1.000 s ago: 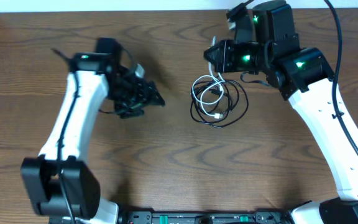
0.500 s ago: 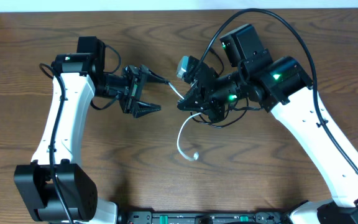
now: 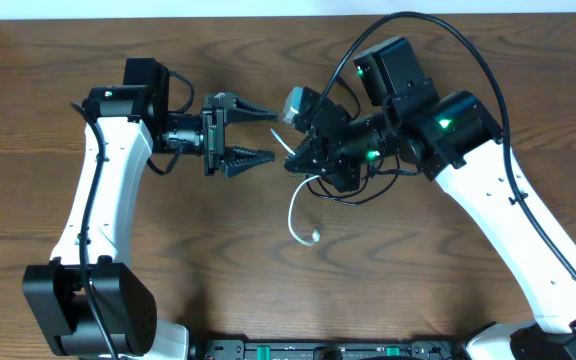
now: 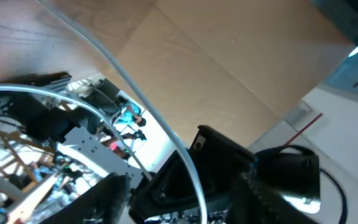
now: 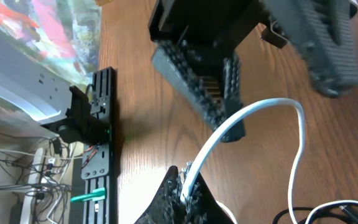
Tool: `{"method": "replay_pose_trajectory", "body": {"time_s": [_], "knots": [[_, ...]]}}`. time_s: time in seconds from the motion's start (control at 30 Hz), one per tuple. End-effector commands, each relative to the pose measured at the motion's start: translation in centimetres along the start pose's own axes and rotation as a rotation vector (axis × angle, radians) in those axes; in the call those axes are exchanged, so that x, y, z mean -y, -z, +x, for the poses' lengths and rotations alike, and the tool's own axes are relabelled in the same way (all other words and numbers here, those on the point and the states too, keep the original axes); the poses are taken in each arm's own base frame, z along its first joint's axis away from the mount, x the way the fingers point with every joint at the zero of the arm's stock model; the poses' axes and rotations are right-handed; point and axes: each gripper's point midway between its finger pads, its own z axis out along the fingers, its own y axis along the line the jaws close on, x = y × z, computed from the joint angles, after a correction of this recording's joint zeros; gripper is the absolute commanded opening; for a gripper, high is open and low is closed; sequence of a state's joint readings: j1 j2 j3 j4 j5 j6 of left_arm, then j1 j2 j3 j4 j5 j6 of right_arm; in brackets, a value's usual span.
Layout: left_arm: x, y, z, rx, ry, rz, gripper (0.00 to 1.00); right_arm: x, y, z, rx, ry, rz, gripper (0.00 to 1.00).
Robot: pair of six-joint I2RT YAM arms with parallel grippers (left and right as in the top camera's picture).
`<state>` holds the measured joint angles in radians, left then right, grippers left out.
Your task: Untangle cables
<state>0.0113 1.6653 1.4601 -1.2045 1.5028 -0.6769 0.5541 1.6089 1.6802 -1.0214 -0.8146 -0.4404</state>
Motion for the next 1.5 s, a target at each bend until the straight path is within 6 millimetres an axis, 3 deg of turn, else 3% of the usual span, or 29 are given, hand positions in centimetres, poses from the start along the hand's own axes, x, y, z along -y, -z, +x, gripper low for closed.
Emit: {"method": "replay_pose_trajectory", "body": {"time_s": [0.0,0.13,0.4,0.57,0.7,0.83,0.9,1.0,1.07,1.23,1.3,1.4,1.47], "knots": [[0.9,0.2,0.5,-0.018,-0.02,0.03,0.46,-0.5,0.3,-0.7,0.02,-0.023,-0.002,0.01],[0.9,0.2,0.5,-0.018,-0.02,0.03,0.36,-0.5,0.3,-0.8,0.024,-0.025,-0.002,0.01],[0.9,0.2,0.5,-0.018,-0.007,0.03,0.34,-0.8,0.1,-0.9,0.021,-0.023,-0.01,0.02],[0.9,0.2,0.5,-0.018,0.014,0.029,0.26,-0.8,0.0,-0.9,0.023,-0.02,-0.009,0.03],[0.9,0.2,0.5,-0.018,0.014,0.029,0.12,-0.8,0.0,-0.9,0.023,-0.02,-0.009,0.02],[0.9,0.2,0.5,-0.018,0.013,0.029,0.08,-0.8,0.0,-0.9,0.022,-0.021,-0.009,0.02],[0.7,0.2,0.4,-0.012,0.013,0.023,0.07,-0.8,0.0,-0.9,0.021,-0.023,-0.01,0.13],[0.2,0.2,-0.1,0.019,0.015,-0.01,0.07,-0.8,0.0,-0.9,0.021,-0.043,-0.01,0.57],[0.0,0.2,-0.3,0.028,0.031,-0.019,0.08,-0.8,0.1,-0.8,0.02,-0.06,-0.009,0.99],[0.8,0.3,0.4,0.031,0.107,-0.008,0.07,0.0,0.5,-0.7,0.023,-0.11,0.014,0.99],[2.3,0.6,1.5,0.039,0.051,0.005,0.07,1.6,0.8,0.0,-0.003,-0.16,0.102,0.99],[6.0,1.1,3.7,0.066,-0.082,0.037,0.07,6.7,2.4,2.6,-0.062,-0.453,0.428,0.99],[8.6,1.5,5.1,0.11,-0.173,0.062,0.07,8.5,3.8,4.2,-0.084,-0.578,0.578,0.99]]}}
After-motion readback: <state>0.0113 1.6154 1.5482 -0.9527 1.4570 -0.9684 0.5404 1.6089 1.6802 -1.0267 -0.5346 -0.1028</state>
